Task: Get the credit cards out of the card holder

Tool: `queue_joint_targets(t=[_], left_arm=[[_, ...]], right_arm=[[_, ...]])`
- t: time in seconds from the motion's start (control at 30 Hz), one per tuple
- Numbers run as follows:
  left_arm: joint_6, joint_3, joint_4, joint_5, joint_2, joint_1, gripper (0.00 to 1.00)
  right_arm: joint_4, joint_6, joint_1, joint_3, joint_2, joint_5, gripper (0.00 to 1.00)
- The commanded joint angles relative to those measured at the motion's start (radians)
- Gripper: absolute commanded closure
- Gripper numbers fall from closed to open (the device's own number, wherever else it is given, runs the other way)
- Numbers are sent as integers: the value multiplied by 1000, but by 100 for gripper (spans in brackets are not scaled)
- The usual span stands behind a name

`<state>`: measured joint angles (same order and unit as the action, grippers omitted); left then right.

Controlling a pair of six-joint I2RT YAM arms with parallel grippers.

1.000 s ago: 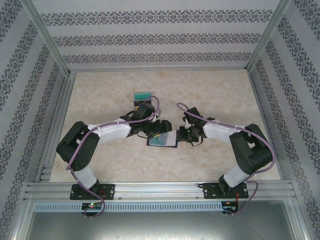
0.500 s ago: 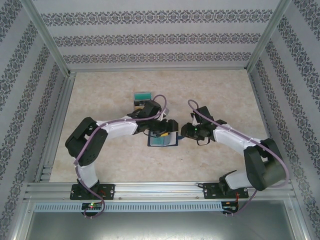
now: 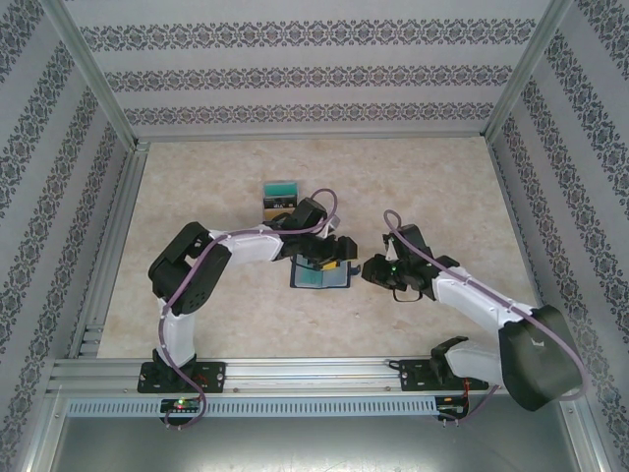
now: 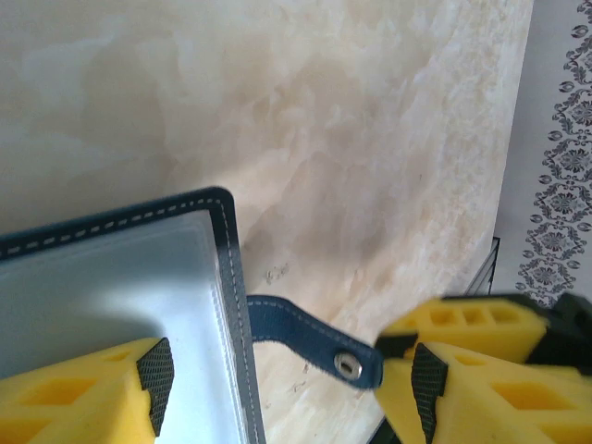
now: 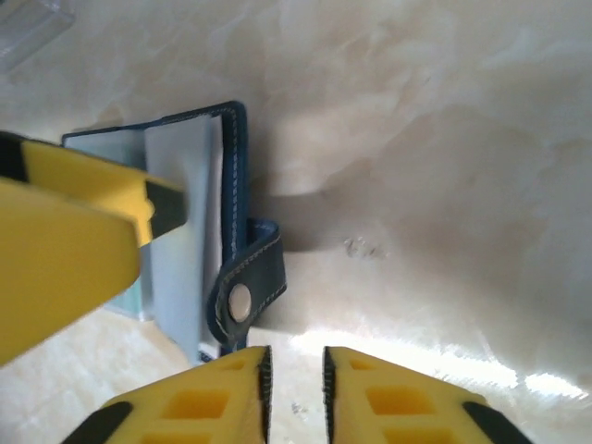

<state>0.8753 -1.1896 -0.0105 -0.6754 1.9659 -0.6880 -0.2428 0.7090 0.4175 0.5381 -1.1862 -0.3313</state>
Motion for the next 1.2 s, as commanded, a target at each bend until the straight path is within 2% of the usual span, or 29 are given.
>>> queue_joint_targets(t=[0.0, 0.07, 0.2, 0.5, 0.73, 0.97, 1.17], left_arm=[[3, -35, 37, 27, 10, -8, 29], [-7, -48, 63, 40, 13, -8, 29], [-7, -64, 85, 61, 20, -7, 29], [-3, -127, 147, 93, 51, 8, 29], [-30, -135, 233, 145, -35, 45, 29], [-24, 6, 276, 231, -211, 104, 28], [-15, 141, 240, 213, -275, 118, 27]], right_arm=[[86, 51, 61, -28, 50, -38, 81], [148, 84, 100, -44, 54, -40, 86], [210, 97, 165, -35, 31, -18, 90], [289, 94, 224, 33, -149, 10, 95], [287, 82, 226, 51, -245, 73, 96], [259, 58, 191, 48, -270, 115, 94], [233, 26, 172, 64, -297, 112, 94]])
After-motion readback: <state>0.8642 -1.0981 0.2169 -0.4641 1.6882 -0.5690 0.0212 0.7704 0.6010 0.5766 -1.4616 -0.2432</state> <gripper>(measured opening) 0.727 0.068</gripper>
